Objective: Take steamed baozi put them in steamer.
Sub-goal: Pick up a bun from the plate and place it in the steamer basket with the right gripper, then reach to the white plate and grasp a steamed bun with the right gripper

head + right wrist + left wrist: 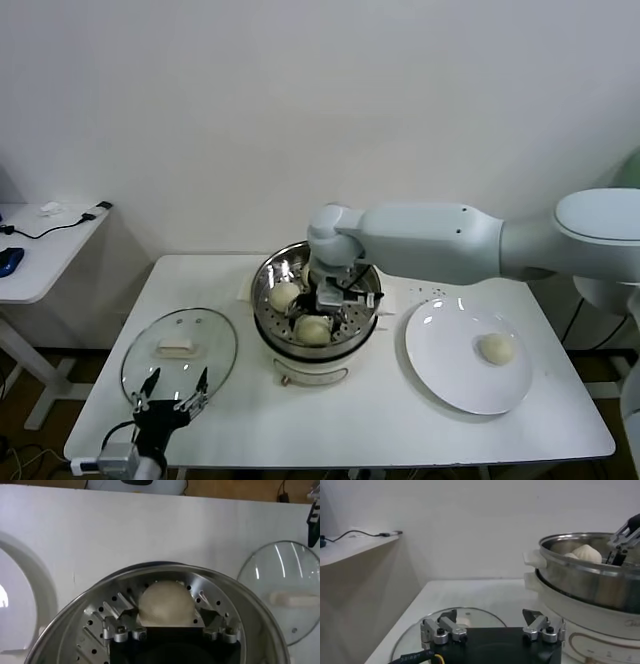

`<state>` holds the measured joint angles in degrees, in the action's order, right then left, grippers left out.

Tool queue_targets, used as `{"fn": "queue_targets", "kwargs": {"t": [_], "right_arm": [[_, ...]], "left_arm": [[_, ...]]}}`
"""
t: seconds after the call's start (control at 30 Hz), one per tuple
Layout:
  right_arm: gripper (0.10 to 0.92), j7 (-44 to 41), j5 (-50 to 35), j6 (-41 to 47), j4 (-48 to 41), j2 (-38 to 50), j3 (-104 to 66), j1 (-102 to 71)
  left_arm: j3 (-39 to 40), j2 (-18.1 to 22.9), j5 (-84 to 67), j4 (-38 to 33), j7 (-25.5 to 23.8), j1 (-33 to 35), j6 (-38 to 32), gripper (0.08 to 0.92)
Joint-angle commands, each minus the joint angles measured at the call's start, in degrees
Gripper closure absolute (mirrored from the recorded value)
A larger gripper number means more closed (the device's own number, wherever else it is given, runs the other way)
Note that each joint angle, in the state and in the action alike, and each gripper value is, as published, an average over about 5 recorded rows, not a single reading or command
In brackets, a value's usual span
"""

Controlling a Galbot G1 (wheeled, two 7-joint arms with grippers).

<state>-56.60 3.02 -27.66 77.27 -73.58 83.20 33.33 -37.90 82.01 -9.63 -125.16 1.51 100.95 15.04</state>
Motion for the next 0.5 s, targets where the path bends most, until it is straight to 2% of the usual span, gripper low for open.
{"fn": "queue_targets", "kwargs": {"t": [0.03,0.23,0.37,0.5], "right_arm": [[0.203,-0.97,-3.6,-1.62,-1.3,0.46,-0.35,1.69],[0.203,-7.24,-13.96,-1.74,-2.26,7.05,0.76,11.73],[0.203,-10.62,-21.86,-0.82,-7.3,12.71,4.11,17.63],[0.203,-13.02,-24.69,6.51,-12.69,19.6,8.56,21.37]], "left_arm": [[0.06,0.11,0.09,-0.15,-0.05,0.04,0.07,0.177],[0.41,0.34,0.37,-0.43,-0.11,0.07,0.03,0.177],[0.82,0.53,0.7,-0.62,-0.16,0.05,0.01,0.177],[0.93,0.57,0.74,-0.95,-0.19,0.12,0.01,0.177]]}}
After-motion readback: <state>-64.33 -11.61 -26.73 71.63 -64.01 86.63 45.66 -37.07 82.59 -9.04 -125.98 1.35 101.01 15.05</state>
